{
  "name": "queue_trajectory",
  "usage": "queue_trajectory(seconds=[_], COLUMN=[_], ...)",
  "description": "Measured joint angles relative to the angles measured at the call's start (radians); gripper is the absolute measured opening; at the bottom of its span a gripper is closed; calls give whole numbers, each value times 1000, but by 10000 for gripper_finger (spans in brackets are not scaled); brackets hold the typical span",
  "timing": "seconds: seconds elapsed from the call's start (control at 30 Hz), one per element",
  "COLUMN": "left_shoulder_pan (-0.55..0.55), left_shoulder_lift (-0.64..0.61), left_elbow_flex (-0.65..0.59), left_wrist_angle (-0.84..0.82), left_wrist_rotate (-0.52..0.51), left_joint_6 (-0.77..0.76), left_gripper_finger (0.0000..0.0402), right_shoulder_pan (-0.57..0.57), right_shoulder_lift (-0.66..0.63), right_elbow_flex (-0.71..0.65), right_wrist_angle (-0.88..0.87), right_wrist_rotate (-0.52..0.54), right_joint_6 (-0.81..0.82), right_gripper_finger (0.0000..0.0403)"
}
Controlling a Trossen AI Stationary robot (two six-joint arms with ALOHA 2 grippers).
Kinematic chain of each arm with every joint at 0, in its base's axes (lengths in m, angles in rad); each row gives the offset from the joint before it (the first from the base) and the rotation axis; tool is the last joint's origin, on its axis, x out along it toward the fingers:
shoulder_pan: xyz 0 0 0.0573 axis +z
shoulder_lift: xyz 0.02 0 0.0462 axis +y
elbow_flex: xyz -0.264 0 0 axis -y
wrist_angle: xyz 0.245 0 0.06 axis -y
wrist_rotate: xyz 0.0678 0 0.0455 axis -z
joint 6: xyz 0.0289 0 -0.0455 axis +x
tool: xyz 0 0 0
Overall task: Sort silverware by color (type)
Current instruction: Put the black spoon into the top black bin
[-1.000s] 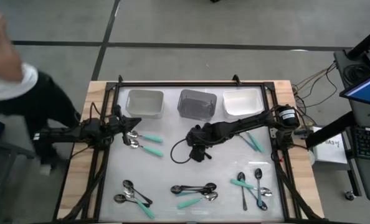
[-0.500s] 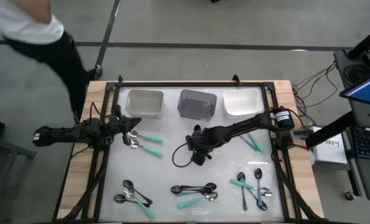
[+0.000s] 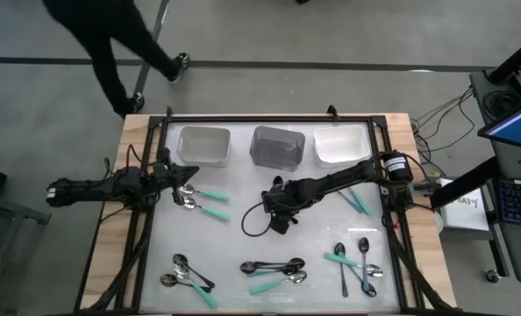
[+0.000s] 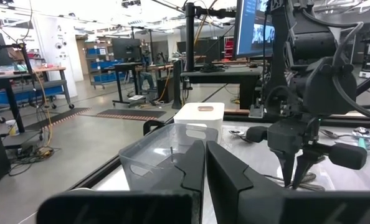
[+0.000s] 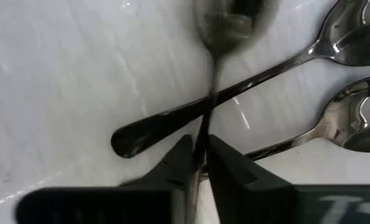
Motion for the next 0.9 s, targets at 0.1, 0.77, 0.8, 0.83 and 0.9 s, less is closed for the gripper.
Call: queue_trajectory(seconds=[0.1, 0.77, 0.8, 0.83, 0.9], left_shoulder_pan=[0, 0, 0, 0, 0], left_shoulder_lift=[0, 0, 0, 0, 1], left_elbow_flex=[0, 0, 0, 0, 0], left_wrist_angle=[0, -2, -3, -4, -4], left_wrist_rotate=[0, 0, 0, 0, 0], left_joint_6=[0, 0, 0, 0, 0], left_gripper_finger=[0, 0, 0, 0, 0], right_shoulder_pan=[0, -78, -93, -111, -154], right_shoulder_lift=[1, -169, -170, -174, -174], right_elbow_flex=[0, 100, 112, 123, 140], right_wrist_angle=[1, -14, -10, -3, -1], right_wrist_rotate=[-6, 137, 144, 147, 153], right_joint_6=[-7, -166, -187, -206, -233], right_gripper_finger=[14, 10, 9, 9, 9])
